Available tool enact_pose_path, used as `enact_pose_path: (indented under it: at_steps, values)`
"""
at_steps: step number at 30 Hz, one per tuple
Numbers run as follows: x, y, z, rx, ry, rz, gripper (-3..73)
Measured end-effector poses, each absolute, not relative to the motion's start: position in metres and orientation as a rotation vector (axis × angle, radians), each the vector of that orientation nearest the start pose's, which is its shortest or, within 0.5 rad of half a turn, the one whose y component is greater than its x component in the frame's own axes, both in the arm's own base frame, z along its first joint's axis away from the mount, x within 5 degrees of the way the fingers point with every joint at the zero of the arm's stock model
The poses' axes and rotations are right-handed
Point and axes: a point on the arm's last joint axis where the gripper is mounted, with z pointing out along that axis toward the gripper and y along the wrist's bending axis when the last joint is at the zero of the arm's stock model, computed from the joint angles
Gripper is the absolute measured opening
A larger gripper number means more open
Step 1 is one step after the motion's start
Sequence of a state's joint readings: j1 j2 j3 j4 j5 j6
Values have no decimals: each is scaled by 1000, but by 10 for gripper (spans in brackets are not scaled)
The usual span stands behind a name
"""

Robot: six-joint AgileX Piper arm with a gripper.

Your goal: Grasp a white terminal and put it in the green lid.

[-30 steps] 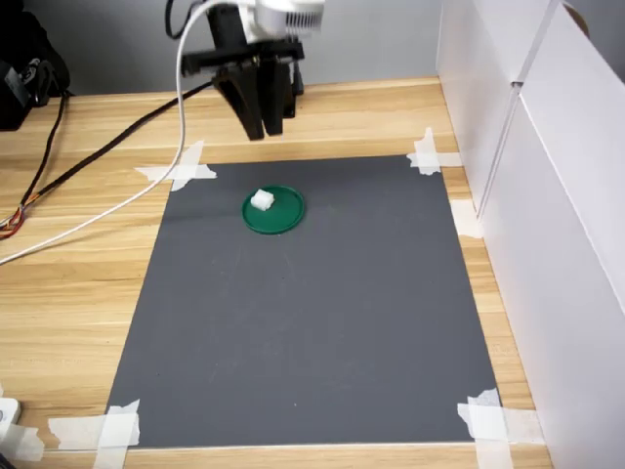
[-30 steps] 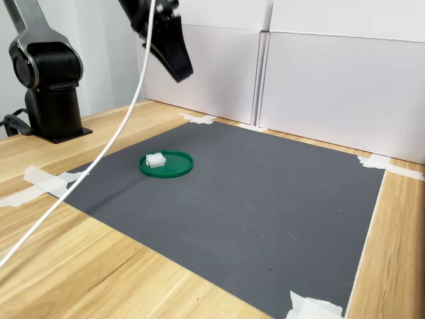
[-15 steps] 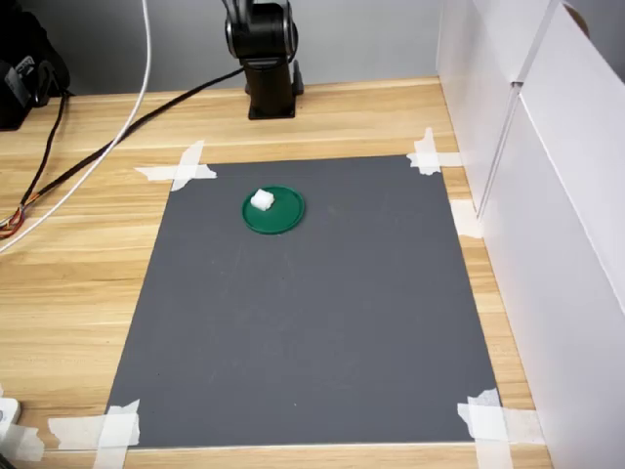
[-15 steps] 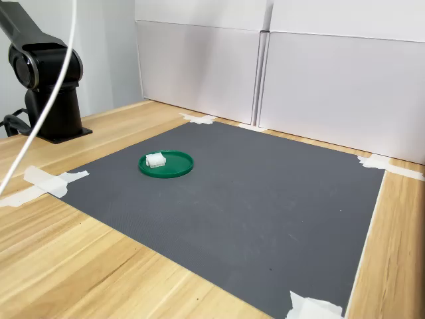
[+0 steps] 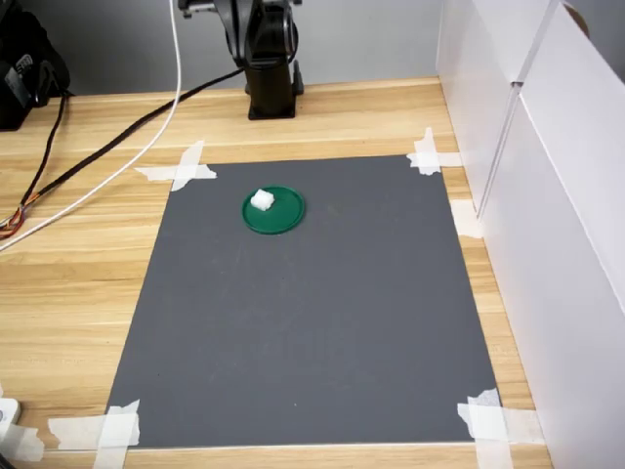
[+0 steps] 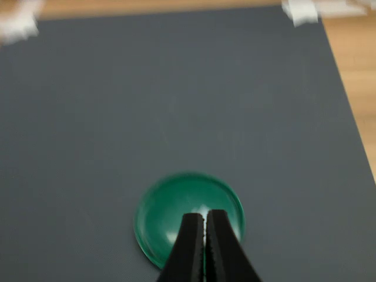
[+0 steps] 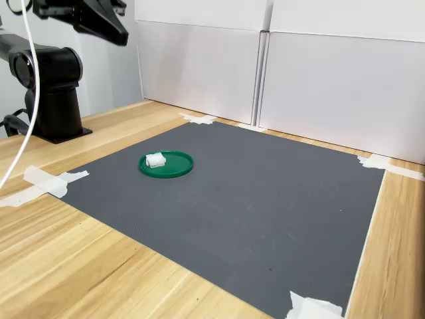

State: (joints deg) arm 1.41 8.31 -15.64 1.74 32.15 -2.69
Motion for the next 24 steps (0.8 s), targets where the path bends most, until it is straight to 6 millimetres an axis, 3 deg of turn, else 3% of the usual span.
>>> enact_pose_path:
  at_steps: [4,11,17,24]
  values:
    - [51,1,226,-83,1944,-24,-20]
    - [52,0,220,-78,1889,-42,-20]
    - [55,-1,191,-129,1944,-89,-20]
    - [55,-1,186,-181,1957,-125,-20]
